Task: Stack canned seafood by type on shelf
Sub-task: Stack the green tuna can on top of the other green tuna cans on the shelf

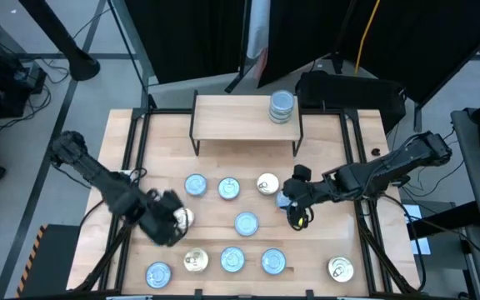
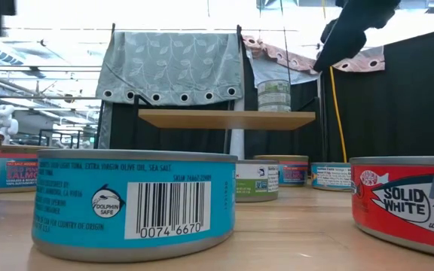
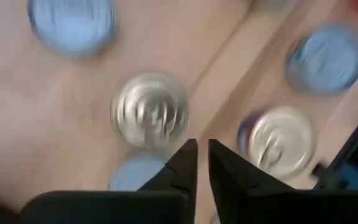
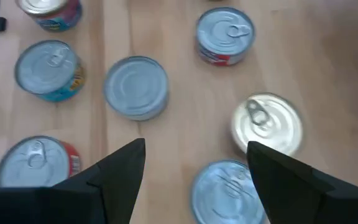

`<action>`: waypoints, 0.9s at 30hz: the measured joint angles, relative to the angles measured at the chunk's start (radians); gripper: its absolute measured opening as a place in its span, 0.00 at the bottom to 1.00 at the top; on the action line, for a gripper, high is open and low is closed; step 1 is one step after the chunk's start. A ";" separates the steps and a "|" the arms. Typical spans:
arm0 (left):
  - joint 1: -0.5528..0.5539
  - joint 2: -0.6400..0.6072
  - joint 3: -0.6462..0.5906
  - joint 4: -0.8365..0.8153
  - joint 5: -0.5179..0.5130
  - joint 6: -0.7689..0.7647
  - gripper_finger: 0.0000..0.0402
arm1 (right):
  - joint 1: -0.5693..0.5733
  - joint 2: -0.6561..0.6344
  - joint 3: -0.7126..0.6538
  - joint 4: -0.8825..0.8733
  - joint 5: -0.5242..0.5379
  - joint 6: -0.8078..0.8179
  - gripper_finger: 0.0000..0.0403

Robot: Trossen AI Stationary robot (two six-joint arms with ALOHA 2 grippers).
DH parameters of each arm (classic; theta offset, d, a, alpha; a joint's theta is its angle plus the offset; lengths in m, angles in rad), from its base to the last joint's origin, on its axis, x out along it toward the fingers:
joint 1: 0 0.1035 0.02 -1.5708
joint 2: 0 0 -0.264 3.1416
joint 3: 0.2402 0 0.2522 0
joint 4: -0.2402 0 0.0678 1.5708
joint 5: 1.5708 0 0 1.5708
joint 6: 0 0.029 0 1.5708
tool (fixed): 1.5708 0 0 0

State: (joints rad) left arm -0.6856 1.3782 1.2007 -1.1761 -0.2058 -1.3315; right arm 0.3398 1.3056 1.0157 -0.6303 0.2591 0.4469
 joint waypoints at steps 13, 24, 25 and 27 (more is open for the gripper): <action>-0.309 0.268 0.000 -0.010 0.068 -0.311 0.01 | 0.045 0.045 -0.001 0.339 -0.003 -0.072 0.68; -0.398 0.318 -0.070 -0.015 0.005 -0.515 0.01 | 0.046 0.176 -0.001 0.434 -0.042 -0.130 0.68; -0.400 0.318 -0.083 -0.013 0.005 -0.533 0.01 | 0.046 0.184 -0.001 0.433 -0.058 -0.131 0.68; -0.401 0.318 -0.106 0.007 0.019 -0.573 0.01 | 0.046 0.195 -0.002 0.430 -0.084 -0.136 0.68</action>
State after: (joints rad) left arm -1.0862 1.6966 1.0944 -1.1696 -0.1870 -1.9044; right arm 0.3859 1.5003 1.0142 -0.2003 0.1752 0.3112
